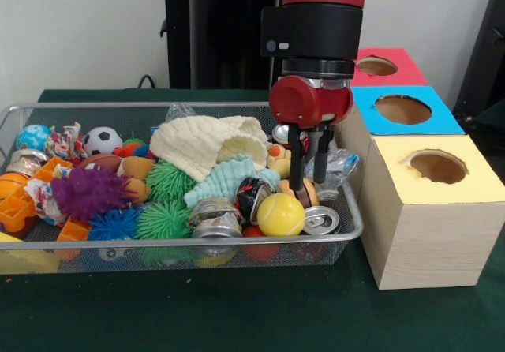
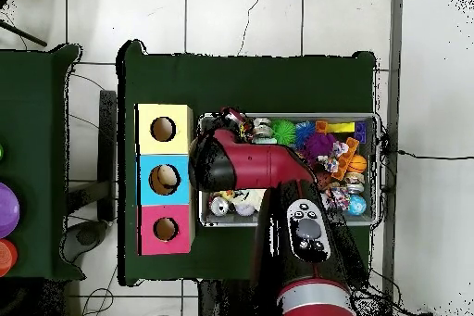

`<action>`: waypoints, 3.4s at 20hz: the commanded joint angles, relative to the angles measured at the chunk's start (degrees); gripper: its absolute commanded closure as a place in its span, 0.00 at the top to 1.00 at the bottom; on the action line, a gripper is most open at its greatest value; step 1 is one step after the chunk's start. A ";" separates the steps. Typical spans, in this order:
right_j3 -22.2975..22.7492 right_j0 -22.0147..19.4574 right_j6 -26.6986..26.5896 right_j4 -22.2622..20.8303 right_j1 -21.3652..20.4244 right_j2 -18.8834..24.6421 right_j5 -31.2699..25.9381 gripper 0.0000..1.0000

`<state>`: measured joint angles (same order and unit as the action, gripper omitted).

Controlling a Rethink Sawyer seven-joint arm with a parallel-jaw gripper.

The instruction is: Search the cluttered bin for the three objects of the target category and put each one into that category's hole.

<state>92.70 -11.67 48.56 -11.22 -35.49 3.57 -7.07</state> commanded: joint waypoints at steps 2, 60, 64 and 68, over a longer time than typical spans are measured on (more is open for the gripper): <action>4.12 -0.24 15.74 1.81 1.79 0.19 1.01 1.00; -4.04 9.62 15.93 13.20 6.48 -8.09 -0.76 1.00; -5.11 10.17 15.84 14.82 6.67 -8.80 -1.71 1.00; -5.54 10.51 17.92 17.96 7.09 -10.57 -2.54 1.00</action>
<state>89.81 -1.13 48.58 1.88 -31.01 -5.96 -5.31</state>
